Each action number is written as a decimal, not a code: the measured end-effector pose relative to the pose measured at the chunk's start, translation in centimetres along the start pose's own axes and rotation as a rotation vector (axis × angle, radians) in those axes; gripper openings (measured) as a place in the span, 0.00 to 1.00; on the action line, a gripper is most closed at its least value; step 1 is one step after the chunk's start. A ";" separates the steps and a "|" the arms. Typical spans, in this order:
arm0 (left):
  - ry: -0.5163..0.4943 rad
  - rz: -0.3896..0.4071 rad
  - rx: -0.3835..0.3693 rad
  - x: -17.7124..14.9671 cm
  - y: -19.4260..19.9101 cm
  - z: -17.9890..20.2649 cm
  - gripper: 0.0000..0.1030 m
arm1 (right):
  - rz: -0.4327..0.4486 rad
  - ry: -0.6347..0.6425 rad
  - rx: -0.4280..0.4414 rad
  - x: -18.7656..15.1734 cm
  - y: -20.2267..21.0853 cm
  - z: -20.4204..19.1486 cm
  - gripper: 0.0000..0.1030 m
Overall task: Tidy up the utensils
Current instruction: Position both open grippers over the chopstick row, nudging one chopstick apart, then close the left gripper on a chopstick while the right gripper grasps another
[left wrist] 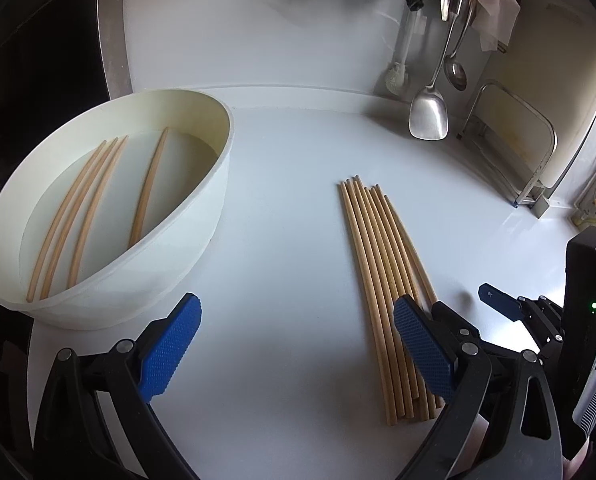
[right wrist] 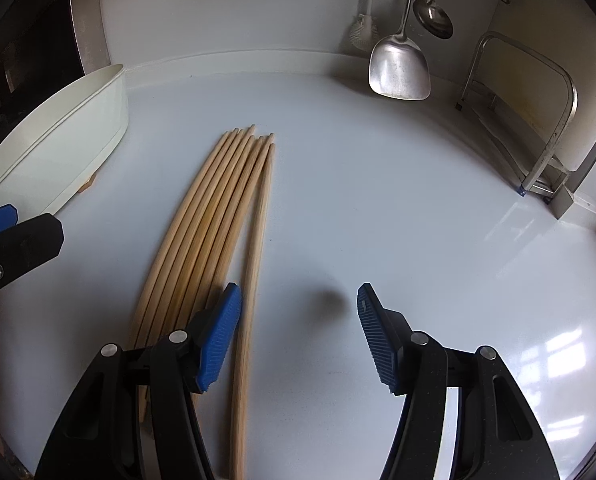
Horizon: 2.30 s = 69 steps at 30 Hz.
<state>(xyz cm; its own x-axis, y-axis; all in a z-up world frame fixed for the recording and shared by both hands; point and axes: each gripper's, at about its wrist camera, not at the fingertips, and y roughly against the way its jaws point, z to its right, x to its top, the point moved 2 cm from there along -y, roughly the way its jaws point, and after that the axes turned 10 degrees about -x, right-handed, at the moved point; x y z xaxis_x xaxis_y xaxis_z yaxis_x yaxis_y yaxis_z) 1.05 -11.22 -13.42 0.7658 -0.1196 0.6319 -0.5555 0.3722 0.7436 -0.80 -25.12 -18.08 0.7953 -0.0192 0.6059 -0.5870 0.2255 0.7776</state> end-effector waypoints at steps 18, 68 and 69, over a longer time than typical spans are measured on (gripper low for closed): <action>0.028 -0.121 0.084 -0.2 -4.6 1.0 0.93 | 0.001 -0.094 0.031 -0.3 -1.1 4.9 0.56; -0.051 -0.140 0.069 0.4 -6.6 2.7 0.11 | 0.018 0.045 0.075 -0.4 -0.7 3.6 0.23; -0.054 -0.142 0.065 0.3 -6.6 2.8 0.09 | 0.018 0.047 0.074 -0.5 -0.6 3.5 0.20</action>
<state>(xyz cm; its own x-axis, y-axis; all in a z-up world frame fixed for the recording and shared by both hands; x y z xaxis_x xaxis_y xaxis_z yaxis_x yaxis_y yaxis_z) 4.10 -16.28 -17.54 0.8204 -0.2163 0.5293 -0.4645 0.2877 0.8375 -1.38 -28.63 -18.28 0.7897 0.0305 0.6127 -0.6095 0.1523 0.7780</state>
